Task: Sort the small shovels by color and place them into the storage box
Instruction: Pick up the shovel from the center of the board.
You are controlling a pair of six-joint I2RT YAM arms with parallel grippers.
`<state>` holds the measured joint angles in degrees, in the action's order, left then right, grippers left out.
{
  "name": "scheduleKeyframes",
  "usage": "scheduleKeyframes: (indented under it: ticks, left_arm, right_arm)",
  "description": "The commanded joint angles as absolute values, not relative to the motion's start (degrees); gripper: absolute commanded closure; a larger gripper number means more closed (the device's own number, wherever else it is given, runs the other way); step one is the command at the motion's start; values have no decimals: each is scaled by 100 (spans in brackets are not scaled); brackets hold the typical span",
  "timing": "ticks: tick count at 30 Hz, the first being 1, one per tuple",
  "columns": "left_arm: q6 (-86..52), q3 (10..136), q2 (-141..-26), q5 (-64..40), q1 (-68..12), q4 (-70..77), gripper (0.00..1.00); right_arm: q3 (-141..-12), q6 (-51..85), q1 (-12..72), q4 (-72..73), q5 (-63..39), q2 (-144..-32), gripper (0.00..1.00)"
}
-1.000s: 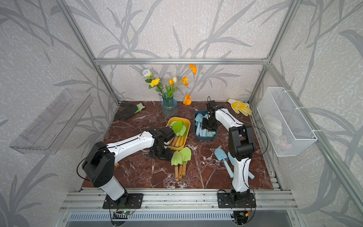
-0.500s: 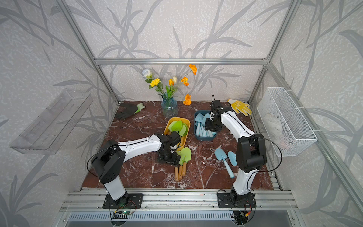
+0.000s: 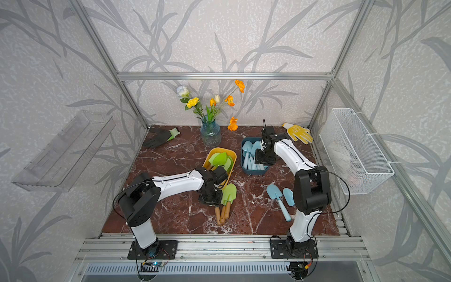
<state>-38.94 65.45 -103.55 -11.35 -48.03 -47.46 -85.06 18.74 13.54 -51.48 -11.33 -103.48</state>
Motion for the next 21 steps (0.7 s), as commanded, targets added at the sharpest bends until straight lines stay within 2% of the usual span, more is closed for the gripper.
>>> scheduleKeyframes:
  ticks: [1,11,16,21]
  left_arm:
    - [-4171,6197,-10482,-800,-4900,-5666,43]
    - [-4469,6289,-9885,186,-5052,-6203,31]
    - [-4482,6169,-9562,173,-5152,-6217,21]
    - [-4537,6003,-9341,-106,-5320,-6011,18]
  right_arm:
    - [-8428,1836,1336,-5133,-1300,-10289,52]
    - [-8488,1872,1336,-5065,-1396,-10399,52]
    - [-8473,1907,1345,-5049,-1424,-10398,52]
    - [-8338,1917,1347,-5014,-1367,-10297,52]
